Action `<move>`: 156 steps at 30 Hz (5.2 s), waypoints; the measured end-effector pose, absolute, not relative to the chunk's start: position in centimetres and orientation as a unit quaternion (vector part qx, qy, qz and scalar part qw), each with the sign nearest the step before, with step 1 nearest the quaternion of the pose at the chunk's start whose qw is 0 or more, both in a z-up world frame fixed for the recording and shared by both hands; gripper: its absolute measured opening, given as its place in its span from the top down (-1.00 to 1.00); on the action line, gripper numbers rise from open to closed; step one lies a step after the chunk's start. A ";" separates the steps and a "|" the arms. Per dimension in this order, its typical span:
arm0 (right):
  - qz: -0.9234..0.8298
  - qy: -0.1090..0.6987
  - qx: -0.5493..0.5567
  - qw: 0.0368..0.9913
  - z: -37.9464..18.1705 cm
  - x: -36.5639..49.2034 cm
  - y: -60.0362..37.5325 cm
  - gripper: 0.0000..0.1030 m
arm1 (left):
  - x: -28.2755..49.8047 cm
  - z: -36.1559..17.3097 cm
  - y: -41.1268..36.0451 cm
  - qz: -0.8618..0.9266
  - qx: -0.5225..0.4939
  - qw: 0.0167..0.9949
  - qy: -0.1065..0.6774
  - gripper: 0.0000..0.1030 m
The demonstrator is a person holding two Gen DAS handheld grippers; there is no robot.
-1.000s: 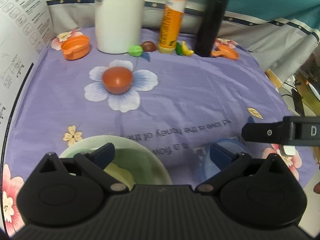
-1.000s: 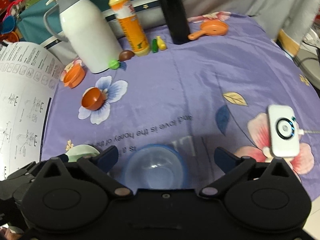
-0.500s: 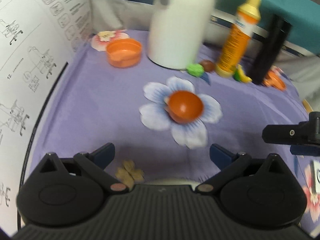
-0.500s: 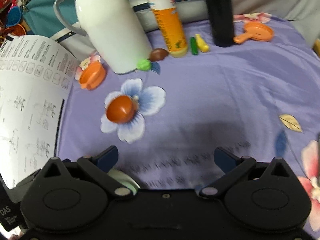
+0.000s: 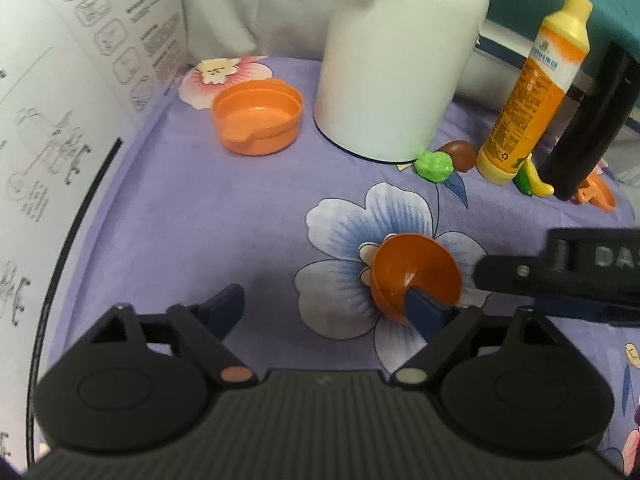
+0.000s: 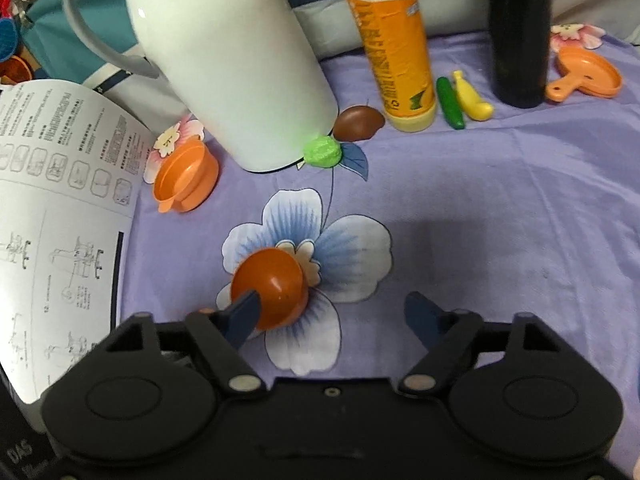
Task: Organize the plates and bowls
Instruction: 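Move both tools over to the orange bowl, then close the left tool on the orange bowl rim while the right tool grips it, then carry the orange bowl with both tools and lower it into the clear bowl, then open both tools to release the orange bowl inside the clear bowl, then close both tools on the rims of the nested bowls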
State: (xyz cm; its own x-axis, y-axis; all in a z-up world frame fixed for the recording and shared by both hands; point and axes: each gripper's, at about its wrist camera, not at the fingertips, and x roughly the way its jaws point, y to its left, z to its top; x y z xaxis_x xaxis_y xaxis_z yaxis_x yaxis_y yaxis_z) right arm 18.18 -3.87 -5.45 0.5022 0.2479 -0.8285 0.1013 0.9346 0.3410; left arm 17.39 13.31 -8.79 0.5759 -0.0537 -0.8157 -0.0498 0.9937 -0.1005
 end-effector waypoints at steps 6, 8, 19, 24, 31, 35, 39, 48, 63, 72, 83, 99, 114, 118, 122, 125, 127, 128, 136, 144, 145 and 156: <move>0.067 0.511 0.209 0.831 -7.3 20.3 -3.3 0.25 | 18.8 -9.9 12.1 -0.021 -0.049 0.881 0.470 -0.02; 0.072 0.514 0.214 0.827 -7.7 20.7 -3.1 0.44 | 19.1 -10.3 11.8 -0.030 -0.049 0.878 0.475 0.18; 0.093 0.514 0.194 0.830 -8.0 20.4 -2.1 0.82 | 18.9 -10.8 10.7 -0.039 -0.037 0.872 0.486 0.74; 0.096 0.511 0.192 0.833 -7.2 19.0 -2.6 0.82 | 18.0 -9.9 10.3 -0.042 -0.047 0.872 0.486 0.74; 0.088 0.501 0.193 0.839 -5.5 16.2 -4.4 0.82 | 15.6 -8.0 8.4 -0.056 -0.050 0.873 0.482 0.75; 0.087 0.490 0.196 0.845 -4.2 14.1 -5.8 0.82 | 13.6 -6.7 7.1 -0.066 -0.048 0.874 0.480 0.75; 0.087 0.481 0.202 0.849 -3.0 11.4 -7.7 0.82 | 11.5 -5.5 5.6 -0.080 -0.040 0.874 0.478 0.75; 0.077 0.464 0.217 0.856 -1.0 5.3 -11.9 0.82 | 6.9 -3.6 1.8 -0.114 -0.021 0.872 0.476 0.75; 0.062 0.447 0.247 0.858 -0.6 -2.2 -17.1 0.82 | 1.4 -2.5 -2.6 -0.145 0.008 0.866 0.479 0.75; 0.055 0.451 0.267 0.850 -1.6 -4.6 -18.5 0.81 | 0.0 -3.4 -3.5 -0.160 0.014 0.857 0.489 0.74; 0.049 0.471 0.285 0.834 -4.0 -5.1 -19.1 0.78 | 0.1 -5.4 -4.5 -0.158 0.034 0.844 0.512 0.74; 0.045 0.474 0.305 0.825 -5.0 -4.8 -19.8 0.41 | 0.2 -4.6 -3.8 -0.125 0.055 0.862 0.488 -0.29; 0.003 0.470 0.300 0.830 -4.9 -6.2 -20.8 -0.96 | -1.3 -4.5 -0.6 -0.121 0.031 0.875 0.468 -0.90; -0.006 0.482 0.300 0.823 -5.6 -6.9 -20.7 -1.00 | -1.7 -4.7 -0.9 -0.133 0.032 0.875 0.464 -0.97; -0.021 0.490 0.295 0.820 -6.1 -7.4 -20.7 -1.00 | -1.9 -5.0 -0.8 -0.145 0.029 0.874 0.463 -0.98; -0.030 0.494 0.290 0.819 -6.2 -7.6 -20.6 -1.00 | -1.9 -5.2 -0.4 -0.150 0.022 0.874 0.463 -0.99; -0.034 0.497 0.283 0.820 -6.2 -7.5 -20.3 -1.00 | -1.9 -5.4 0.0 -0.152 0.014 0.874 0.462 -1.00; -0.036 0.498 0.279 0.820 -6.2 -7.5 -20.2 -1.00 | -1.9 -5.5 0.2 -0.153 0.010 0.874 0.462 -1.00; -0.054 0.494 0.253 0.830 -5.9 -7.1 -19.3 -1.00 | -1.4 -6.5 1.8 -0.152 -0.015 0.871 0.468 -1.00; -0.061 0.484 0.248 0.837 -5.7 -6.4 -19.3 -0.84 | -0.9 -6.7 0.5 -0.172 -0.001 0.869 0.464 -0.96; -0.060 0.484 0.247 0.838 -5.7 -6.2 -19.2 -0.75 | -0.9 -6.8 0.1 -0.177 0.004 0.868 0.464 -0.90; -0.023 0.492 0.228 0.840 -6.5 -4.6 -17.7 -0.07 | 0.0 -8.5 -2.1 -0.199 0.018 0.846 0.495 -0.29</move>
State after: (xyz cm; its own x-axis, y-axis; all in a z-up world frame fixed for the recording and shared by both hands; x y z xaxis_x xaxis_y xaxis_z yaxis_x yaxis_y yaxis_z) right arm -4.63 -17.68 -6.45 0.5149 0.1859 -0.8369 0.2631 0.8949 0.3606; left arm -0.02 -2.11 -8.49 0.4306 -0.3182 -0.8446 0.3536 0.9205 -0.1665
